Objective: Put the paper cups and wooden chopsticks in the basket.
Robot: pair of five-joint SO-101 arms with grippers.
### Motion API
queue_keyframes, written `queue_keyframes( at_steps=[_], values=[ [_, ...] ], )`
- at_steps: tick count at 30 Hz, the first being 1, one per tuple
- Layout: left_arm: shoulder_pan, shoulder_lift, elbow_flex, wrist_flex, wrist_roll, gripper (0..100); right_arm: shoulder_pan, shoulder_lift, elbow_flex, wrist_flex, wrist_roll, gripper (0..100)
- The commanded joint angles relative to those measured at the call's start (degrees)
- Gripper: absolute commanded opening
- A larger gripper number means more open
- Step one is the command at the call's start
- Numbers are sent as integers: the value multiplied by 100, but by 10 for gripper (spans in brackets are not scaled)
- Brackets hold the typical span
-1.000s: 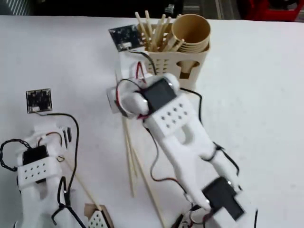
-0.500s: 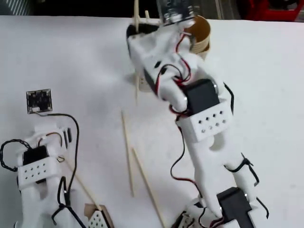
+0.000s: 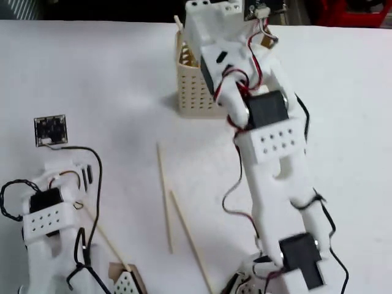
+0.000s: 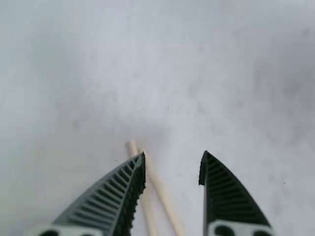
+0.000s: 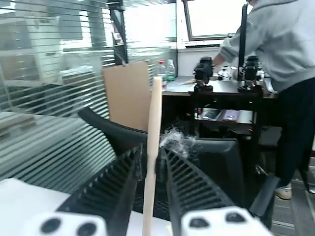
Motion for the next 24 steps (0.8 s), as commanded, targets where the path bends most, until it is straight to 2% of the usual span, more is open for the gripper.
queue_keyframes(
  at_steps=[1, 4, 8, 12, 14, 19, 24],
  values=[
    [-48, -110, -44, -123, -53, 189, 233, 303, -44, -585, 53, 18],
    [-48, -110, -44, -123, -53, 189, 338, 629, -44, -884, 88, 18],
    [-48, -110, -44, -123, -53, 189, 338, 980, -44, -1174, 659, 18],
    [-48, -110, -44, -123, -53, 189, 330, 1121, -44, -1103, 765, 22],
    [-48, -110, -44, -123, -53, 189, 295, 1112, -79, -769, 756, 50],
    [-48, -110, -44, -123, -53, 189, 136, 655, -62, 409, 747, 211],
    [-48, -110, -44, -123, -53, 189, -330, -207, -44, 2255, 782, 214]
  ],
)
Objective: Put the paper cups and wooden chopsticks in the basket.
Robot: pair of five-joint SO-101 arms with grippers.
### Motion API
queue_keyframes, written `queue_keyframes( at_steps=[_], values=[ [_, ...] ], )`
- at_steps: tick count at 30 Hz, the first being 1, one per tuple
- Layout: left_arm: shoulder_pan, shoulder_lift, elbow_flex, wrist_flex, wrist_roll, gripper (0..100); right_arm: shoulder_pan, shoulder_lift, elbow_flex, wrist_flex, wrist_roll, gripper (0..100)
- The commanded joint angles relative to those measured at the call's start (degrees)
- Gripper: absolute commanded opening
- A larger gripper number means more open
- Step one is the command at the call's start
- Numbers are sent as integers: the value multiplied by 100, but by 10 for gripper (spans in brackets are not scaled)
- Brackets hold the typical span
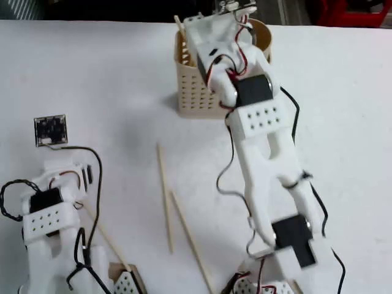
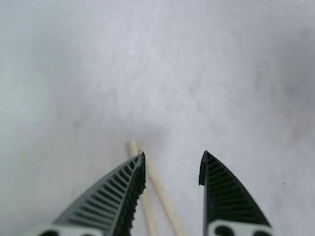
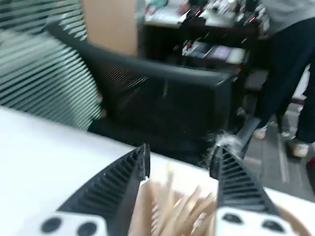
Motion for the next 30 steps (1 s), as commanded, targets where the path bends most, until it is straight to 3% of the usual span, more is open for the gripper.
queue_keyframes(
  at_steps=[1, 8, 13, 18, 30],
  values=[
    [-48, -110, -44, -123, -53, 189, -435, -857, -53, 1446, 62, 214],
    [-48, -110, -44, -123, -53, 189, -1235, -1200, -26, 4295, -26, 217],
    [-48, -110, -44, -123, -53, 189, -1675, -1209, 826, 4945, -721, 219],
    [-48, -110, -44, -123, -53, 189, -2308, -1209, 2277, 4620, -1090, 219],
    [-48, -110, -44, -123, -53, 190, -2923, -1200, 4844, 2299, -1248, 219]
  ],
)
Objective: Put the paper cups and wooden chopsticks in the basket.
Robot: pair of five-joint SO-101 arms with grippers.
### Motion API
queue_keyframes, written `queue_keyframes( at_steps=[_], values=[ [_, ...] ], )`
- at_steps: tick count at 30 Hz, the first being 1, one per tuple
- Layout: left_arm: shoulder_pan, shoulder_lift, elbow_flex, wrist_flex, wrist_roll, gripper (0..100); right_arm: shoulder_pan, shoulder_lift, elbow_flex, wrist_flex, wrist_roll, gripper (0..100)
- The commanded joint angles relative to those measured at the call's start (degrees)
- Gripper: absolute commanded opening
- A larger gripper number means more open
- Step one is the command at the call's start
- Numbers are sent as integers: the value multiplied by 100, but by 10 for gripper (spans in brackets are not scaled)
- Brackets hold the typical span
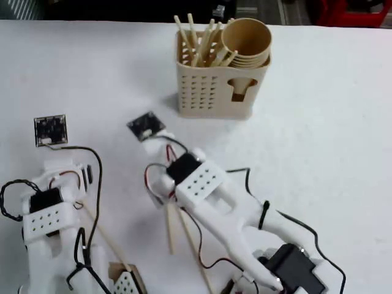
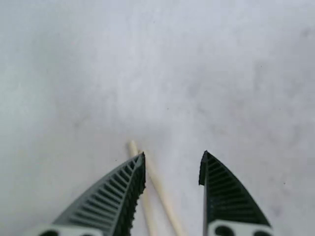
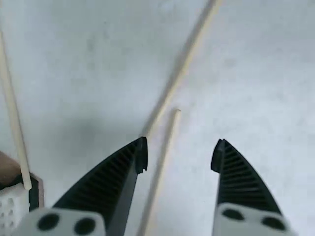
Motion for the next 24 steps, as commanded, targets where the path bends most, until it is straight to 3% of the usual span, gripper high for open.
queue_keyframes(
  at_steps=[1, 11, 17, 22, 24],
  values=[
    [-48, -110, -44, -123, -53, 190, -224, -242, 316, -523, -53, 219],
    [-48, -110, -44, -123, -53, 190, -268, 822, 686, -1490, -53, 219],
    [-48, -110, -44, -123, -53, 190, -268, 1455, 695, -1552, -44, 212],
    [-48, -110, -44, -123, -53, 190, -242, 1745, 695, -1516, 9, 39],
    [-48, -110, -44, -123, -53, 190, -242, 1719, 703, -1508, 149, 18]
  ],
)
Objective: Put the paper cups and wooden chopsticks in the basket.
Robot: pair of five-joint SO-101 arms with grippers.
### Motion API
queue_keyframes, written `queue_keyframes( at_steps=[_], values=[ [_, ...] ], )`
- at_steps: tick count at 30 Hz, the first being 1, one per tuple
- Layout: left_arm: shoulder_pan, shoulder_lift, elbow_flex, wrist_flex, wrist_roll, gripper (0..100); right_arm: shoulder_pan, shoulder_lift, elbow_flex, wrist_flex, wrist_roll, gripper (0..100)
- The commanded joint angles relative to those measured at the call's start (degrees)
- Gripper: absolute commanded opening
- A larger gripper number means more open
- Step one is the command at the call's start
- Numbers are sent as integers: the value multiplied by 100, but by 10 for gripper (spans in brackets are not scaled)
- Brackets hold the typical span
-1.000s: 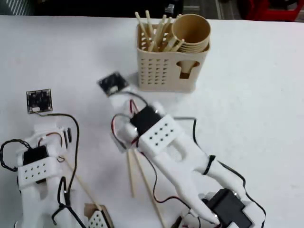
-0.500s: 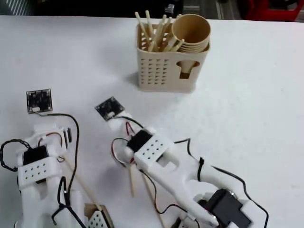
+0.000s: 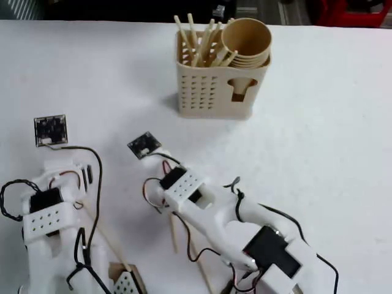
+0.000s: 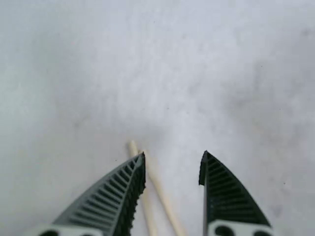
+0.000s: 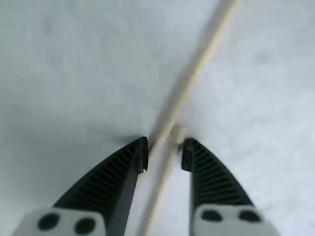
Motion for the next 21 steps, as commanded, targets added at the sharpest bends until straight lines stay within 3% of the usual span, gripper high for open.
queue_keyframes(
  at_steps=[1, 7, 21],
  values=[
    [-48, -110, -44, -123, -53, 190, -84, 84, 53, -4, 273, 25],
    [-48, -110, -44, -123, -53, 189, 48, -163, 35, 57, 484, 17],
    [-48, -110, -44, -123, -53, 189, 549, -2563, 70, 840, 791, 17]
  ],
)
